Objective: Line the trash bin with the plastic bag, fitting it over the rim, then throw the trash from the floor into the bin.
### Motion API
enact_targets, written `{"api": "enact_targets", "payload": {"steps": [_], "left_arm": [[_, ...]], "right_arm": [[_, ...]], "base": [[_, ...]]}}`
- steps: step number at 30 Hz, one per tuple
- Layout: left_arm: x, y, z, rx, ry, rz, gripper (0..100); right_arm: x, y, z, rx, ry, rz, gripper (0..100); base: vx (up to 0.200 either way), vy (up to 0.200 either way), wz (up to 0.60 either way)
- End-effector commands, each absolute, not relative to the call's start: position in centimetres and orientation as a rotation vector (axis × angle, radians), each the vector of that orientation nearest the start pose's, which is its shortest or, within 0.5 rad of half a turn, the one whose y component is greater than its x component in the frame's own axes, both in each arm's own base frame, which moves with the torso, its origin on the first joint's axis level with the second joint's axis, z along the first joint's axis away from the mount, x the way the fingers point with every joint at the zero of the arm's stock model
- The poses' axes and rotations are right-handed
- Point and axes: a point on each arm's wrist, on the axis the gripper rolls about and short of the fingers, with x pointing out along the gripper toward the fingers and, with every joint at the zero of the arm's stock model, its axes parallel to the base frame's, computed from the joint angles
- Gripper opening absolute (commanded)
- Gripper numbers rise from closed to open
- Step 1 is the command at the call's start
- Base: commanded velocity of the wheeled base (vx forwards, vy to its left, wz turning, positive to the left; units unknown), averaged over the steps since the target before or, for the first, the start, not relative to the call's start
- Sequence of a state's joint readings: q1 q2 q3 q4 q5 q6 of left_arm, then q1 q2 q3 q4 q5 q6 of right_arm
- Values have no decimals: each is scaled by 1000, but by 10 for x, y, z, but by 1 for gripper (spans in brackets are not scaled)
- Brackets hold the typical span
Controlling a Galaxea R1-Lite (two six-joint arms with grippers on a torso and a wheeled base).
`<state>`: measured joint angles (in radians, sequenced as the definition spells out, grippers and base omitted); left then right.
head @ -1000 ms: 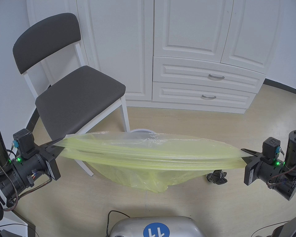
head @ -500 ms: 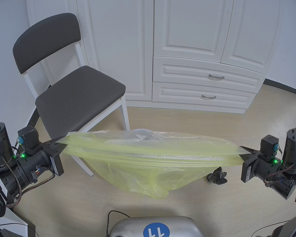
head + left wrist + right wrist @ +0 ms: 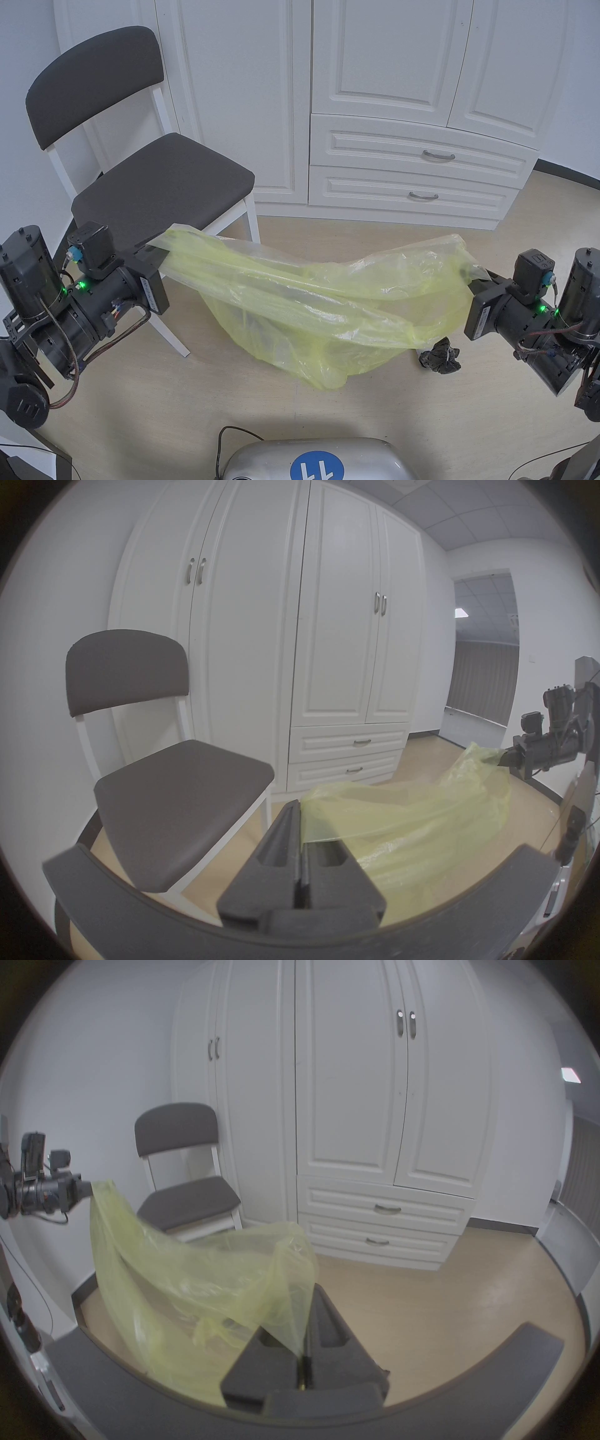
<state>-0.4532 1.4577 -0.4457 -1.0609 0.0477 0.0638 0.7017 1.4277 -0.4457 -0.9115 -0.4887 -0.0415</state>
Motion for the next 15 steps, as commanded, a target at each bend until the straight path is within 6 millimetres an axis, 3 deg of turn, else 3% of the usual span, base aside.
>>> {"api": "enact_targets", "payload": {"steps": [1, 10, 15], "left_arm": [[211, -119, 185, 44, -63, -454, 0], [206, -160, 185, -59, -221, -588, 0], [219, -179, 176, -83, -251, -570, 0]], "right_arm": [[184, 154, 168, -90, 67, 254, 0], [198, 185, 158, 21, -95, 304, 0], [194, 196, 156, 64, -153, 371, 0]], "base": [[0, 0, 0], [0, 0, 0], [0, 0, 0]]}}
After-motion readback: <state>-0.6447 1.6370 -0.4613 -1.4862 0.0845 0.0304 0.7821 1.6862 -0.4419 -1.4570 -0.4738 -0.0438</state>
